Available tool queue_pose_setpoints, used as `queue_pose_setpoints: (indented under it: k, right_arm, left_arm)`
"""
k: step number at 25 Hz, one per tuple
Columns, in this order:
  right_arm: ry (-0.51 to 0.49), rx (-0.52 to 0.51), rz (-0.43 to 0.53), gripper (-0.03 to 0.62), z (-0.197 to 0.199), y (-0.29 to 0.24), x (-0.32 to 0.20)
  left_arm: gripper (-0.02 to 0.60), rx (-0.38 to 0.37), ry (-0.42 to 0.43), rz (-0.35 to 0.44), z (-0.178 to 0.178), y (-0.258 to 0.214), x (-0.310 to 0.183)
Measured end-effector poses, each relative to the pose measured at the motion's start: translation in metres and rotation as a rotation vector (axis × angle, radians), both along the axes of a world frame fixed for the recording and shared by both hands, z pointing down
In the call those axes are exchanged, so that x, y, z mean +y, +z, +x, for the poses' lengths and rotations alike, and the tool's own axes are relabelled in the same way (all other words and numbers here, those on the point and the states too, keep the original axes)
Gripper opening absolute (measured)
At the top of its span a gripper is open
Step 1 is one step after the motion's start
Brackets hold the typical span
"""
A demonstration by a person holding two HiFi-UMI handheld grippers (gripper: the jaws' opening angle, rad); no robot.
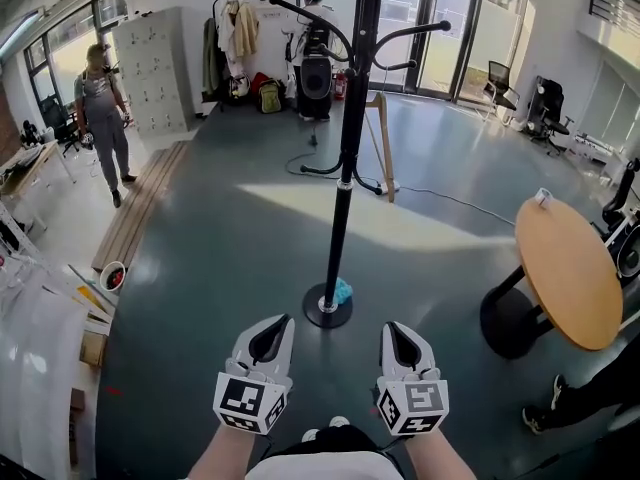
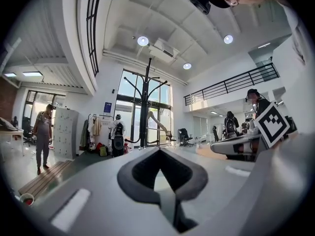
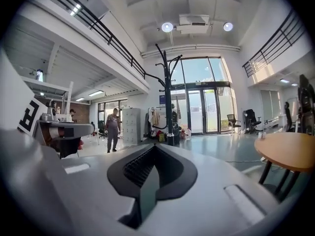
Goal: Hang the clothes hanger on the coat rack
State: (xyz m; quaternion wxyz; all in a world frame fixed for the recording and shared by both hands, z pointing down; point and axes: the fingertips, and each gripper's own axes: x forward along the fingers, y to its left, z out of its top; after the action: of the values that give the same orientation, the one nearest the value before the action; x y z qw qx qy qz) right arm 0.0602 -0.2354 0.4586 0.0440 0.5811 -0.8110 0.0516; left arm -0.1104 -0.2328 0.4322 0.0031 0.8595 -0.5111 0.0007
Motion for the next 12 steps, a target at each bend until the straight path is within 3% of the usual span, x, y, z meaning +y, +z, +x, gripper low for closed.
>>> queue_pose_setpoints:
  k: [12]
  right_arm:
    - [-0.065,-0.061,0.037,0.026,-0.005,0.001,0.068]
  left_arm:
    - [0.0,-0.032,-0.013,0.04,0.009,-0.005,0.064]
